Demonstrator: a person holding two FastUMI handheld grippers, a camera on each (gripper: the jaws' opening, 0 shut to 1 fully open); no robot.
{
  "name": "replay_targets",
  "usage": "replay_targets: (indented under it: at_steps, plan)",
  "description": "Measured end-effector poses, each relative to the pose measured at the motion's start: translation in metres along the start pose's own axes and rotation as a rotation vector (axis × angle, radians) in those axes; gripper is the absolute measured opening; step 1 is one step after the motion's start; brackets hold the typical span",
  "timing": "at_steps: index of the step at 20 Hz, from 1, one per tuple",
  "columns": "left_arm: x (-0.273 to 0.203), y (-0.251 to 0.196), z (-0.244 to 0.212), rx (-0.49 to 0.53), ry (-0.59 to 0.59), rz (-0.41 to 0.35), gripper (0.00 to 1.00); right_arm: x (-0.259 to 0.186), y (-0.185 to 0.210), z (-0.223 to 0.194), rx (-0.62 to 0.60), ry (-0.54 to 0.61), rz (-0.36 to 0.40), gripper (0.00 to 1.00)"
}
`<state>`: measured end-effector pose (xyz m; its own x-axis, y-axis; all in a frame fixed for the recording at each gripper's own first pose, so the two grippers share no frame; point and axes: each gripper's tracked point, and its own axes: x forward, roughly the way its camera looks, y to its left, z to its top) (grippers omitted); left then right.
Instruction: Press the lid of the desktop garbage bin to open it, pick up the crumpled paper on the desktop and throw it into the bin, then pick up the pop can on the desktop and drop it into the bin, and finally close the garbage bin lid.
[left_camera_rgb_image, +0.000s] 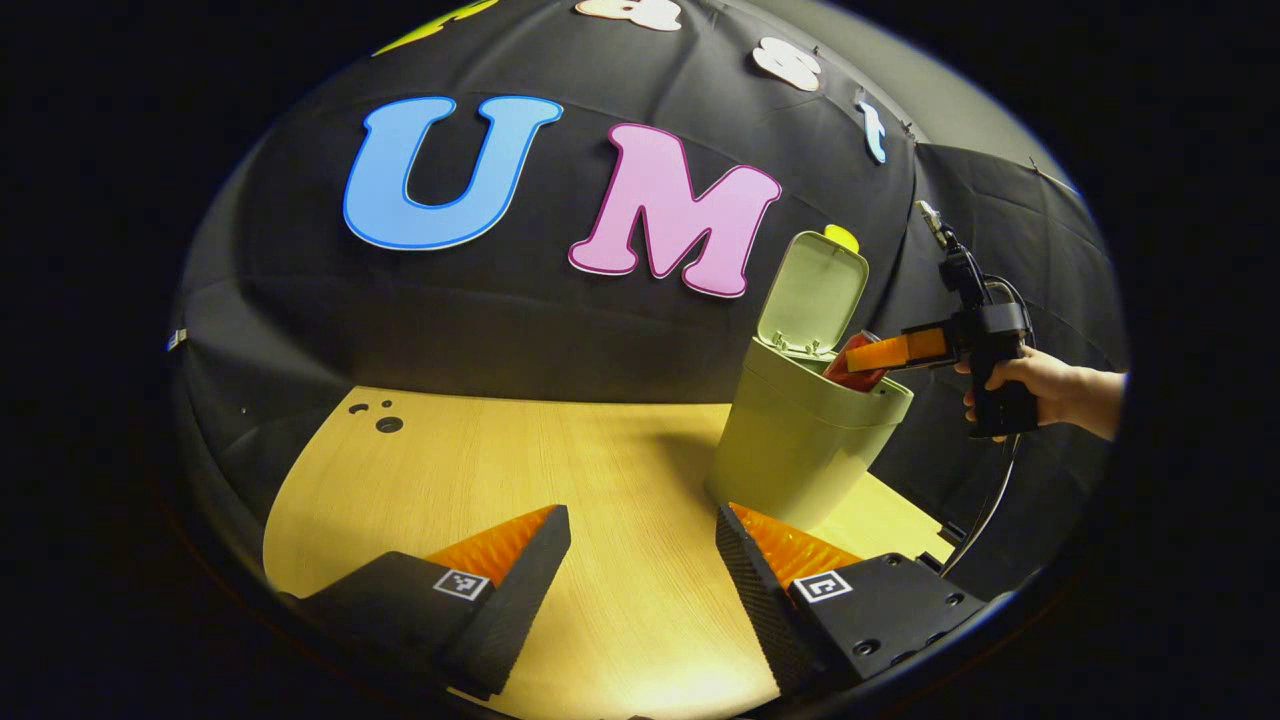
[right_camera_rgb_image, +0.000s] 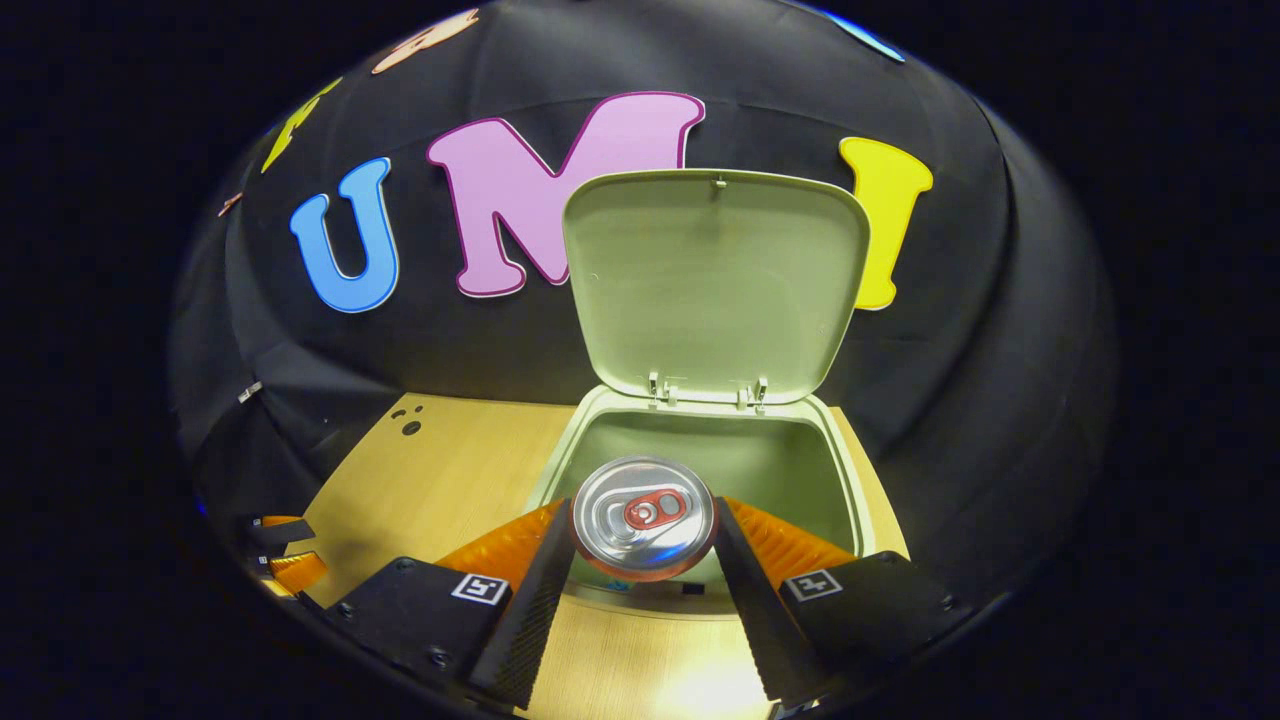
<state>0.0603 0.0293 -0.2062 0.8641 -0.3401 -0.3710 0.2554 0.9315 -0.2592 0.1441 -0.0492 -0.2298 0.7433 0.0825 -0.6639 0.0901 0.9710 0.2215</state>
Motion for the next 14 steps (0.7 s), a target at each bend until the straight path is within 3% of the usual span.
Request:
replay_targets:
  at_steps: [8, 14]
  plan:
    - [-0.006, -0.002, -0.001, -0.001, -0.004, 0.008, 0.95, -0.017, 0.004, 0.021, 0.050, -0.077, 0.024, 0.84]
    - [-0.011, -0.003, -0.004, -0.004, -0.002, 0.011, 0.95, -0.053, 0.004, 0.082, 0.052, -0.230, 0.016, 0.84]
